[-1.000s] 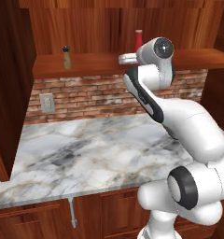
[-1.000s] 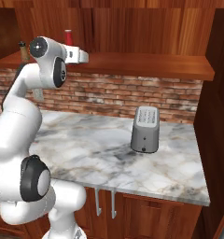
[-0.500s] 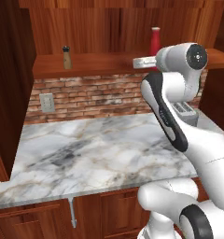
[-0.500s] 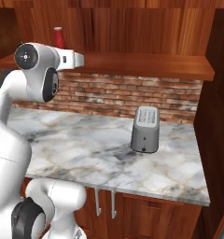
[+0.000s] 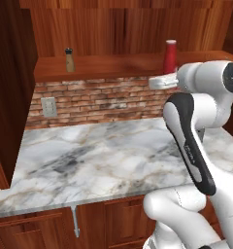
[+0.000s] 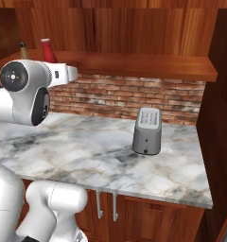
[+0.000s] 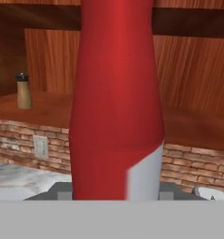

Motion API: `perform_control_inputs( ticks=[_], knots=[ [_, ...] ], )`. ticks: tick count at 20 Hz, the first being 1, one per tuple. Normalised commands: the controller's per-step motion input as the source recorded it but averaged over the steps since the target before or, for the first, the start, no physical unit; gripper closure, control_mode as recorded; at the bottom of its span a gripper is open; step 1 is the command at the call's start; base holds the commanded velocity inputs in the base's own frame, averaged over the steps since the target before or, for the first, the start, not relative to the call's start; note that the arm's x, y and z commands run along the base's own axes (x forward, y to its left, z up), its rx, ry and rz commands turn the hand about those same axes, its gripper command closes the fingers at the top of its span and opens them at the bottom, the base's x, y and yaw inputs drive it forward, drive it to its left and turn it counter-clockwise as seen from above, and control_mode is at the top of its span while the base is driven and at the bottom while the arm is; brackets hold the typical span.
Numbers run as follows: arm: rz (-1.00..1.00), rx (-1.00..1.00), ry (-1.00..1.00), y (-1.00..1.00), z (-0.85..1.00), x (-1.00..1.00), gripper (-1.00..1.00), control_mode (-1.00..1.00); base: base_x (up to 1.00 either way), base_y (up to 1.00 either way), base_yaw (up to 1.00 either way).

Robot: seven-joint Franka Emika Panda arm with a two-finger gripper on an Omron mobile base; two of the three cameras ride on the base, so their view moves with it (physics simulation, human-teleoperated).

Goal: Take 2 condiments from the cabinet and move them on the counter near the stove.Make sure the condiments are lined up with each other, next to each other.

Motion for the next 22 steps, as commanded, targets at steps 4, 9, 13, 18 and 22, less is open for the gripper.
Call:
perform_control_inputs(
  ticks=[4, 9, 13, 18, 22],
  knots=[
    [0.00, 0.00, 0.01, -0.01, -0.01, -0.60, 1.00, -1.00, 0.00, 0.00, 0.00],
    [0.00, 0.00, 0.02, -0.08, 0.00, -0.38, 1.00, -1.00, 0.00, 0.00, 0.00],
    [-0.06, 0.00, 0.00, -0.14, 0.00, -0.22, 1.00, -1.00, 0.00, 0.00, 0.00],
    [-0.07, 0.00, 0.00, -0.23, 0.00, -0.30, 1.00, -1.00, 0.00, 0.00, 0.00],
    [-0.07, 0.00, -0.01, -0.18, 0.00, -0.44, 1.00, -1.00, 0.00, 0.00, 0.00]
  ],
)
